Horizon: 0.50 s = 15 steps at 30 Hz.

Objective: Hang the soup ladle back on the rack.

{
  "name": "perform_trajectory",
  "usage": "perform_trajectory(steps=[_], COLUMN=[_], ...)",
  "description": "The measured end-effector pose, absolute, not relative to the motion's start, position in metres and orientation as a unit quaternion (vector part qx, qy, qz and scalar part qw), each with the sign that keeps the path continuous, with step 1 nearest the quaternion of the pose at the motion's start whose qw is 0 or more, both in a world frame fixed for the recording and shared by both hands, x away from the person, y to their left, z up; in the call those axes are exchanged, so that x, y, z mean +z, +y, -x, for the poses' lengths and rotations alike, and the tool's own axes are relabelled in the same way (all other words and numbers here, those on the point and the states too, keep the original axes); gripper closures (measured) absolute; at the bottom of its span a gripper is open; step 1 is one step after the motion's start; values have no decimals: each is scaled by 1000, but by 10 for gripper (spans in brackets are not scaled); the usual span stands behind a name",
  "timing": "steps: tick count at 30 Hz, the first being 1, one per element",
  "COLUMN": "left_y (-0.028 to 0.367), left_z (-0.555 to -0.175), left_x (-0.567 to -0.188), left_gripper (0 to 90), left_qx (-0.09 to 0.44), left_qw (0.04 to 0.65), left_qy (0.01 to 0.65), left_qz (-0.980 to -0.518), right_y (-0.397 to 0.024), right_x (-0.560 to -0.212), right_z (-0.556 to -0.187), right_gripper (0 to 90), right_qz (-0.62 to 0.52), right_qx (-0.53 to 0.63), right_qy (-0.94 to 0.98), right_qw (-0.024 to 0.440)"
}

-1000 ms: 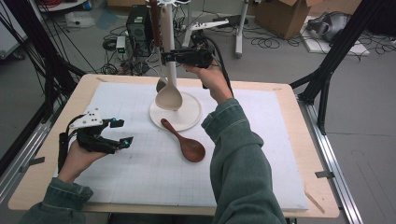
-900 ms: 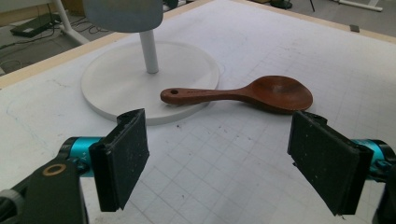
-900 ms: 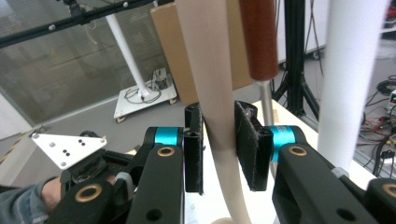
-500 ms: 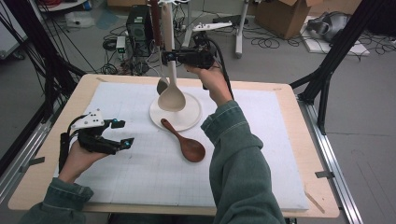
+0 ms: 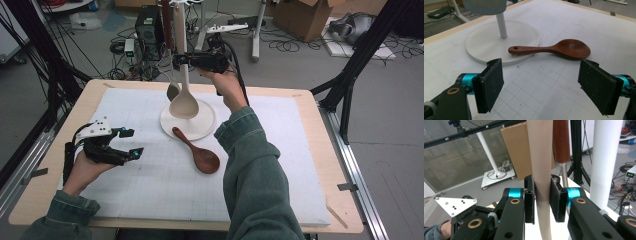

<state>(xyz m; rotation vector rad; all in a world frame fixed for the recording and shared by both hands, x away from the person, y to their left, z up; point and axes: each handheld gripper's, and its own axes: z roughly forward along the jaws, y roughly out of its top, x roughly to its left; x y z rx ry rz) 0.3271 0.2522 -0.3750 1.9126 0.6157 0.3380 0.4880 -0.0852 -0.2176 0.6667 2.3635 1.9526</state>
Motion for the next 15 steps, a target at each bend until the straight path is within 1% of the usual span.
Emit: perform_trajectory(steps=[10, 15], left_y=[254, 254], left_z=[-327, -327], left_x=[-375, -375], left_gripper=[205, 205], left_qx=[140, 141], left_qw=[526, 525], left_qy=[260, 262], left_qz=[-798, -797], right_y=[-84, -87], right_x=[-218, -218], right_z=[-486, -484], right_gripper=[747, 704], right_qz=[-217, -227], right_qx=[616, 614], right_qy=[757, 756], right_qw=[7, 19])
